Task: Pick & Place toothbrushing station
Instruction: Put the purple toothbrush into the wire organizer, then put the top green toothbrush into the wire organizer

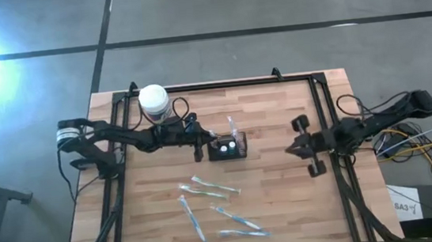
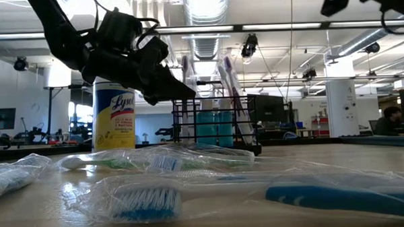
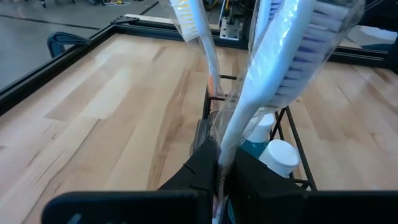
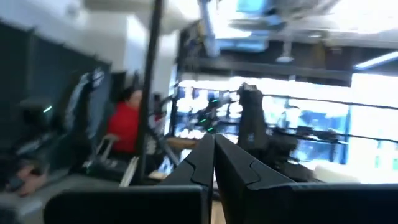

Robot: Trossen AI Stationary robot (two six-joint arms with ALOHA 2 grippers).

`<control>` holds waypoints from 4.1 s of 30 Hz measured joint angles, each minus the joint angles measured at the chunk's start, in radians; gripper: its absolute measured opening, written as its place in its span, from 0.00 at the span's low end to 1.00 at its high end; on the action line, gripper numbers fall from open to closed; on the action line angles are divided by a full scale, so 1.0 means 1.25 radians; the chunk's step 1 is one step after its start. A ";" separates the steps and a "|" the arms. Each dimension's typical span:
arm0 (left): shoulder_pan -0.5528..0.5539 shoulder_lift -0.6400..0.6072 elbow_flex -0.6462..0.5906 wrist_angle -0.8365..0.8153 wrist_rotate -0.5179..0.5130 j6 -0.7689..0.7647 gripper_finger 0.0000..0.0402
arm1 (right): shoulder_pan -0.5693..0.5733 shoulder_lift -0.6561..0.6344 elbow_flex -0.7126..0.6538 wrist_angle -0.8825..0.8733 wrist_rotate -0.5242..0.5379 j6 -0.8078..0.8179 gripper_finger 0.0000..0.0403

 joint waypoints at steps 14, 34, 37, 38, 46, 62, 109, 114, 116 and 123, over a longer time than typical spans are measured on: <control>0.001 -0.006 -0.001 0.034 0.000 0.013 0.23 | 0.000 -0.085 -0.100 0.025 0.127 -0.002 0.02; 0.003 -0.198 0.000 -0.081 0.006 -0.022 0.74 | 0.000 -0.087 -0.097 0.029 0.126 0.004 0.02; 0.002 -0.302 0.000 -0.161 0.006 -0.043 0.73 | 0.000 -0.087 -0.097 0.029 0.126 0.004 0.02; 0.002 -0.340 0.000 -0.192 0.006 -0.061 0.73 | 0.000 -0.087 -0.097 0.029 0.126 0.004 0.02; -0.009 -0.614 0.000 -0.445 0.006 -0.136 0.72 | 0.000 -0.087 -0.097 0.030 0.126 -0.002 0.02; -0.013 -0.908 -0.139 -0.581 -0.036 -0.079 0.71 | 0.000 -0.087 -0.097 0.032 0.126 -0.002 0.02; -0.013 -0.974 -0.339 -0.521 -0.001 -0.125 0.08 | 0.009 0.301 0.294 -0.486 0.229 0.213 0.02; -0.013 -0.974 -0.341 -0.521 -0.002 -0.145 0.08 | 0.011 0.464 0.492 -0.743 0.209 0.267 0.02; -0.013 -0.974 -0.343 -0.520 -0.002 -0.150 0.08 | 0.015 0.533 0.559 -0.804 0.199 0.291 0.02; -0.013 -0.973 -0.364 -0.519 -0.002 -0.166 0.08 | 0.030 0.753 0.743 -0.938 0.153 0.325 0.09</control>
